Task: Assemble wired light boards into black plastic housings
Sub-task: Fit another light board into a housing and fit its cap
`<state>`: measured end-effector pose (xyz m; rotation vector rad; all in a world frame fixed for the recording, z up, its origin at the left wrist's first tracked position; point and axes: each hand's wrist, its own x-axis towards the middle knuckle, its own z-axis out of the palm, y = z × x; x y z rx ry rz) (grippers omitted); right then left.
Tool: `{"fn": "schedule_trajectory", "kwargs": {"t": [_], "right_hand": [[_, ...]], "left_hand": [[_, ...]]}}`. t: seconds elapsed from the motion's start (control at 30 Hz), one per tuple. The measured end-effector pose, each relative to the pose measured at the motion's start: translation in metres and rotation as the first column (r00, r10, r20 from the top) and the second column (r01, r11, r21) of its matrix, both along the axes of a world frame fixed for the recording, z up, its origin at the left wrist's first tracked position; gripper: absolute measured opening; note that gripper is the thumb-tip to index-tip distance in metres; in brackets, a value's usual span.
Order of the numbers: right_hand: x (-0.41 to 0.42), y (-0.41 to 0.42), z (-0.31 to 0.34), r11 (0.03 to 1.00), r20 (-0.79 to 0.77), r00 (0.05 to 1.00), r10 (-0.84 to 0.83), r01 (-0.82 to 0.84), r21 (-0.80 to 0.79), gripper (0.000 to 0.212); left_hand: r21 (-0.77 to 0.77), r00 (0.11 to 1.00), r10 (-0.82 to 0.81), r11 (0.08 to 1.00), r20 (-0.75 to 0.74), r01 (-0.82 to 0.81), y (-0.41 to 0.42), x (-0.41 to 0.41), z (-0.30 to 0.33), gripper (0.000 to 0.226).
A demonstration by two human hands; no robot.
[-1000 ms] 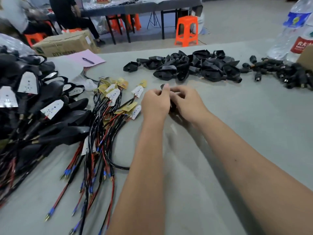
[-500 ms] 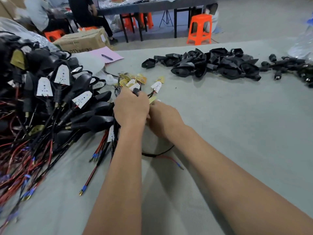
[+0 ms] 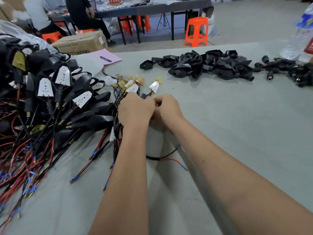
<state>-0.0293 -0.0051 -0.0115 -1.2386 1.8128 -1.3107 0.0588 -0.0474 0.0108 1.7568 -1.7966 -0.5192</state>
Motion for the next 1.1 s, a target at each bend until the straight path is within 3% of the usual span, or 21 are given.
{"fn": "schedule_trajectory", "kwargs": {"t": [0.1,0.17,0.37,0.53,0.63,0.77,0.97,1.03,1.1], "right_hand": [[-0.003,0.004,0.002,0.998,0.43,0.901,-0.06,0.061,0.011,0.025],[-0.003,0.003,0.003,0.999,0.556,0.831,-0.033,0.031,0.012,0.019],[-0.001,-0.002,-0.003,0.983,0.512,0.839,-0.184,0.155,0.099,0.026],[-0.02,0.015,-0.003,0.936,0.499,0.808,-0.312,0.35,0.019,0.019],[-0.045,0.028,0.001,0.87,0.643,0.684,-0.344,0.489,-0.055,0.02],[-0.088,0.048,0.009,0.759,0.817,0.484,-0.315,0.645,-0.09,0.019],[-0.146,0.093,0.013,0.582,0.927,0.298,-0.228,0.805,-0.116,0.019],[-0.156,0.104,0.012,0.609,0.931,0.296,-0.215,0.785,-0.109,0.02],[-0.157,0.11,0.008,0.742,0.859,0.425,-0.285,0.665,-0.083,0.027]], "left_hand": [[0.015,0.998,-0.046,0.999,0.037,0.046,0.0,-0.004,0.009,0.037],[0.053,0.993,-0.086,0.995,0.08,0.082,-0.001,-0.005,0.013,0.036],[0.095,0.994,-0.099,0.99,-0.048,0.104,0.007,-0.015,0.012,0.042],[0.046,0.971,-0.218,0.974,-0.099,0.223,0.017,-0.028,0.011,0.028],[0.052,0.935,-0.346,0.935,-0.077,0.35,0.019,-0.033,0.012,0.029],[0.149,0.831,-0.507,0.825,-0.227,0.544,0.027,-0.04,0.012,0.027],[0.16,0.791,-0.573,0.778,-0.215,0.607,0.054,-0.073,0.012,0.031],[0.126,0.794,-0.538,0.8,-0.282,0.586,0.065,-0.091,0.009,0.033],[0.11,0.756,-0.506,0.797,-0.415,0.593,0.08,-0.108,0.004,0.025]]}}
